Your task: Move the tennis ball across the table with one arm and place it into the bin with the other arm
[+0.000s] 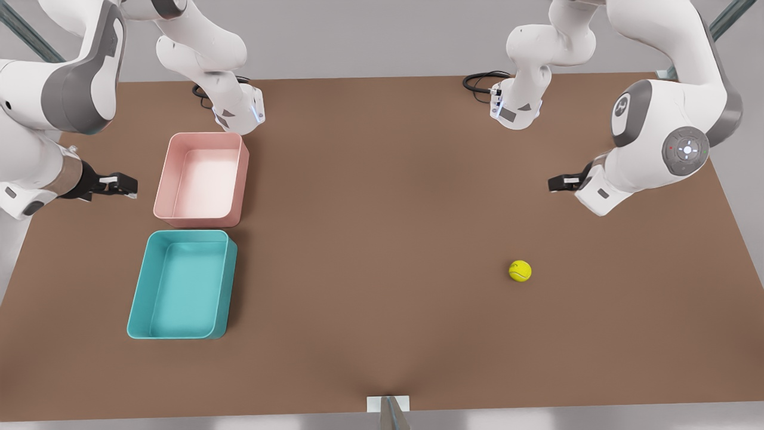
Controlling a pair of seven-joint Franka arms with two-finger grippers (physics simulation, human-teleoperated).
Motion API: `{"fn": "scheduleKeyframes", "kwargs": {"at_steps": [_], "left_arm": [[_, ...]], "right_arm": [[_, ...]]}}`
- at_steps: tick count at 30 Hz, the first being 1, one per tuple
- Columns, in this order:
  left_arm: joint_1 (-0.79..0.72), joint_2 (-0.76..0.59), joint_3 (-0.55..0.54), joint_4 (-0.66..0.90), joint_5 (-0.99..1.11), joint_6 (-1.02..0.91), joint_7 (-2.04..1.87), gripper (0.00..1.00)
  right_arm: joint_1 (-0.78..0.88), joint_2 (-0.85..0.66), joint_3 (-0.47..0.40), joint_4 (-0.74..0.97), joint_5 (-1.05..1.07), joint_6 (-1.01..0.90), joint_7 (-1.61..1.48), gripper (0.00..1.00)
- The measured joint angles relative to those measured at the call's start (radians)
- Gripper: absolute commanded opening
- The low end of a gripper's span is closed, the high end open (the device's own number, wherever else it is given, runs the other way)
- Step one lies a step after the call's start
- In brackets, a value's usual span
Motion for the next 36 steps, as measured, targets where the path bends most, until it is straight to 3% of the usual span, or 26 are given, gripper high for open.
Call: {"fn": "scheduleKeyframes", "kwargs": {"at_steps": [2, 3, 6, 11, 14, 25, 36], "left_arm": [[-0.006, 0.0, 0.0, 0.0, -0.006, 0.004, 0.002, 0.98], [-0.009, 0.005, 0.0, 0.0, -0.007, 0.008, 0.004, 0.22], [0.026, 0.12, 0.001, -0.005, -0.007, 0.085, 0.06, 0.21], [0.077, 0.38, -0.039, -0.017, 0.064, 0.384, 0.304, 0.21], [0.106, 0.462, -0.039, -0.008, 0.086, 0.494, 0.512, 0.21], [0.078, 0.557, -0.049, -0.015, 0.181, 0.677, 1.063, 0.21], [0.225, 0.549, -0.195, -0.083, 0.292, 0.715, 1.27, 0.21]], "right_arm": [[0.001, 0.005, 0.0, -0.001, -0.003, 0.009, -0.003, 1.0], [0.004, 0.017, 0.0, 0.0, -0.003, 0.012, -0.004, 1.0], [0.014, 0.033, -0.001, 0.001, -0.003, 0.022, -0.008, 1.0], [0.01, 0.052, -0.005, 0.012, -0.003, 0.023, -0.015, 1.0], [0.017, 0.055, 0.0, 0.013, -0.004, 0.014, -0.018, 1.0], [-0.028, 0.046, -0.056, 0.101, 0.081, -0.009, -0.029, 1.0], [-0.007, 0.045, -0.038, 0.112, 0.142, -0.08, -0.037, 1.0]]}}
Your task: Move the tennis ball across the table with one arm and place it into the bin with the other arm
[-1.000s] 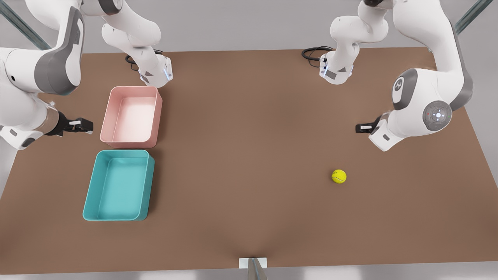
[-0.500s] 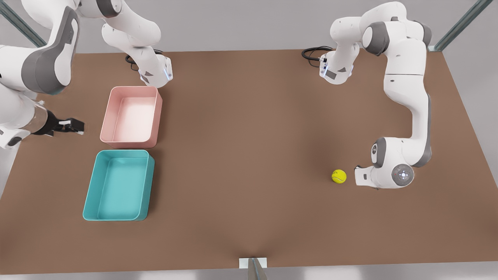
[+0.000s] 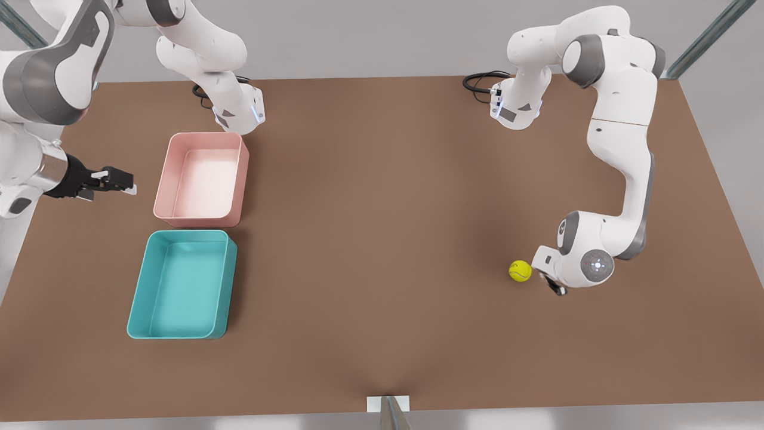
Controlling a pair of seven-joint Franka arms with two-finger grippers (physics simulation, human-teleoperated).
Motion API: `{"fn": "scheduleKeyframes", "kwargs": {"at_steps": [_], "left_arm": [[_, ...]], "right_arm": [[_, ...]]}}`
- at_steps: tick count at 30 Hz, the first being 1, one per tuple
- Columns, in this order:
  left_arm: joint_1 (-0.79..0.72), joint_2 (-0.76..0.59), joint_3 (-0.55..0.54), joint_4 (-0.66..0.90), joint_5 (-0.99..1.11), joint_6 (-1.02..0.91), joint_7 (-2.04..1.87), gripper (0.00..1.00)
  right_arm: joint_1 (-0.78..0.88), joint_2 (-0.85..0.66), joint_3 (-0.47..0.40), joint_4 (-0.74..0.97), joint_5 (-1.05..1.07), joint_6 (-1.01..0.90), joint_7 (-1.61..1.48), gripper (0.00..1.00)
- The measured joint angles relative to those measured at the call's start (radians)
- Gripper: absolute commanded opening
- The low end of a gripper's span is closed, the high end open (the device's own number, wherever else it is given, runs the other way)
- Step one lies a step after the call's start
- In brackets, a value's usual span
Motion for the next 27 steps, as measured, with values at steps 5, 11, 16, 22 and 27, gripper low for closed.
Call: {"fn": "scheduleKeyframes", "kwargs": {"at_steps": [5, 11, 16, 22, 27], "left_arm": [[0.004, 0.008, -0.009, -0.005, 0.021, -0.012, 0.084, 0.21], [0.031, 0.029, -0.029, -0.018, 0.065, -0.004, 0.158, 0.21], [0.04, 0.029, -0.039, -0.064, 0.078, 0.027, 0.199, 0.21], [-0.007, 0.037, -0.079, -0.045, 0.067, 0.076, 0.191, 0.21], [-0.314, 0.064, -0.035, 0.05, -0.011, 0.092, 0.052, 0.21]], "right_arm": [[0.0, 0.002, 0.001, 0.001, 0.009, -0.013, -0.002, 1.0], [0.01, 0.002, 0.011, 0.002, 0.018, -0.02, -0.004, 1.0], [-0.002, 0.054, 0.001, 0.002, 0.01, -0.01, -0.005, 1.0], [-0.003, 0.085, 0.001, 0.001, 0.009, 0.001, -0.007, 1.0], [-0.002, 0.093, 0.001, 0.001, 0.008, 0.004, -0.008, 1.0]]}}
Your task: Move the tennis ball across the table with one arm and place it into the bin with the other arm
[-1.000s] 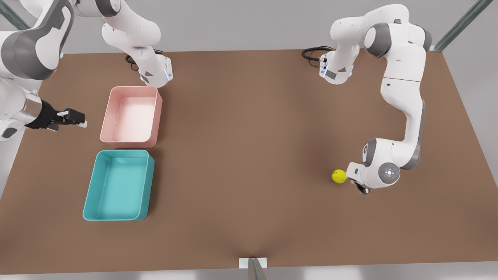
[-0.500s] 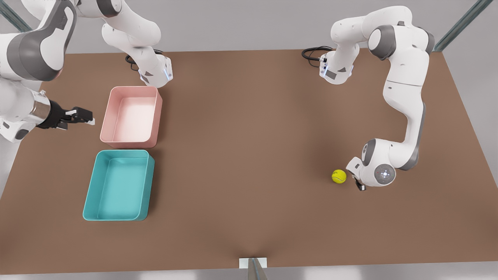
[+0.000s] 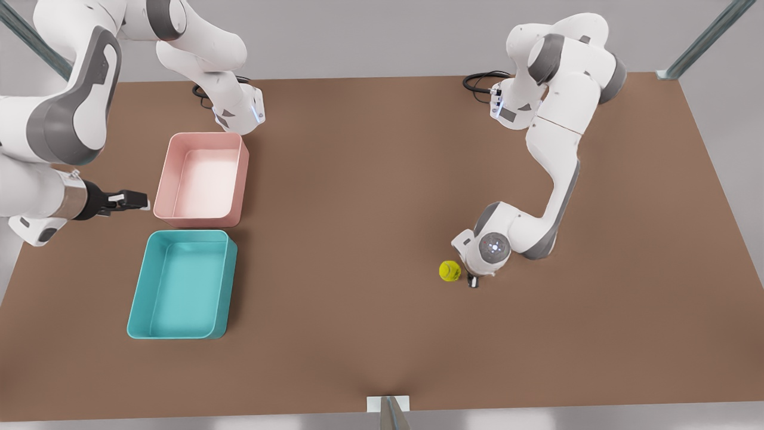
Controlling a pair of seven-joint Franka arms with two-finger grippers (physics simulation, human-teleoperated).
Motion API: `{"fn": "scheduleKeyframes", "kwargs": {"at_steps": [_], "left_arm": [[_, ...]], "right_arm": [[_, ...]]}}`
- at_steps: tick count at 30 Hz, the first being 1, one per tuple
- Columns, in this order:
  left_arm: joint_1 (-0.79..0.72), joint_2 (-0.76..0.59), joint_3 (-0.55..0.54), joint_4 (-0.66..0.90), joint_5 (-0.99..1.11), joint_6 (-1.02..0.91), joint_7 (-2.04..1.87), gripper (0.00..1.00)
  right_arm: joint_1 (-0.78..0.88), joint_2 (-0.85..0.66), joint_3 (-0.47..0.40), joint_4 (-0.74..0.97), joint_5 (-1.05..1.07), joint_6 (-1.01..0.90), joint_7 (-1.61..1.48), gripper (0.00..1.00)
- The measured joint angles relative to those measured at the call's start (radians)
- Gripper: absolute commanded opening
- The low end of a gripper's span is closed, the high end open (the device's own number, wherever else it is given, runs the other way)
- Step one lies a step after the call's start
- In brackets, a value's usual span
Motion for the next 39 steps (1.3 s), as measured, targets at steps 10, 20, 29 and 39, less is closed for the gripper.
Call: {"fn": "scheduleKeyframes", "kwargs": {"at_steps": [10, 20, 29, 39], "left_arm": [[0.174, -0.442, 0.262, 0.227, -0.191, -0.615, -0.4, 1.0], [0.179, -0.486, 0.287, 0.146, -0.272, -0.793, -0.759, 1.0], [0.174, -0.486, 0.286, 0.145, -0.271, -0.793, -0.95, 1.0], [0.173, -0.482, 0.286, 0.146, -0.271, -0.792, -1.075, 1.0]], "right_arm": [[-0.003, 0.012, -0.003, -0.002, -0.012, 0.002, -0.001, 1.0], [0.003, 0.027, 0.003, 0.001, -0.011, 0.001, -0.002, 1.0], [0.325, 0.174, 0.013, -0.006, -0.044, 0.063, -0.001, 1.0], [0.319, 0.416, 0.01, -0.031, -0.066, 0.418, -0.104, 1.0]]}}
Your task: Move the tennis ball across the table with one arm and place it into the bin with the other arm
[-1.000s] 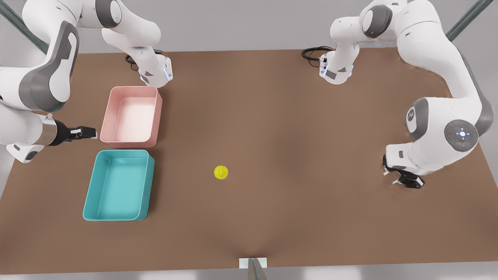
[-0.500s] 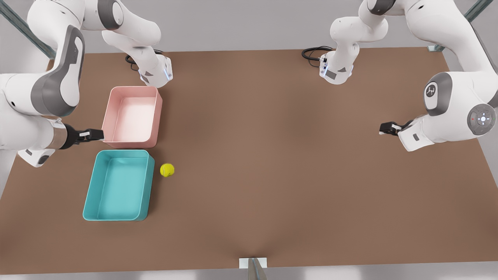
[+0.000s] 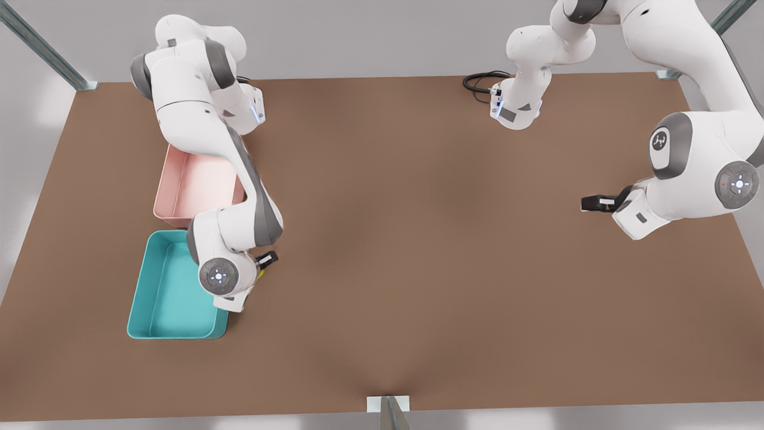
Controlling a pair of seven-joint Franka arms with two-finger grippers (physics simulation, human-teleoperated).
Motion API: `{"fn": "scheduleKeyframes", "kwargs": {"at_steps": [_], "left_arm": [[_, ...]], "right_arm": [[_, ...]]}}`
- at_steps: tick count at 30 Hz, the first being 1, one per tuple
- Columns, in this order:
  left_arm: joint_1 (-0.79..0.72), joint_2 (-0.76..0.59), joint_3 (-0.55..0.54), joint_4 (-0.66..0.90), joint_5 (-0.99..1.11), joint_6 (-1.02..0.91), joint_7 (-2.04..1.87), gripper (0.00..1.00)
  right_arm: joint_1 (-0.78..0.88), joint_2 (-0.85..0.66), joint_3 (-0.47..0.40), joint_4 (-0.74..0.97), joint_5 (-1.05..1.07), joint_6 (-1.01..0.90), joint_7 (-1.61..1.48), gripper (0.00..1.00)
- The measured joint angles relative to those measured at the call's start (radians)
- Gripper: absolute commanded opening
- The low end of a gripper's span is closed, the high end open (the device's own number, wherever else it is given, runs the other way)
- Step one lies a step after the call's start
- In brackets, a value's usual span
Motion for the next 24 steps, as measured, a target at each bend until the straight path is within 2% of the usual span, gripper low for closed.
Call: {"fn": "scheduleKeyframes", "kwargs": {"at_steps": [7, 14, 24], "left_arm": [[0.0, 0.001, 0.0, -0.001, -0.001, -0.001, -0.055, 1.0], [-0.001, 0.003, -0.001, -0.001, -0.001, -0.002, -0.092, 1.0], [-0.002, 0.005, -0.004, -0.001, -0.001, -0.003, -0.125, 1.0]], "right_arm": [[0.014, -0.006, -0.001, -0.136, -0.01, 0.226, -0.295, 1.0], [0.013, -0.198, -0.006, -0.546, -0.01, 0.493, -0.555, 1.0], [-0.008, -0.211, -0.009, -0.678, 0.002, 0.754, -0.788, 1.0]]}}
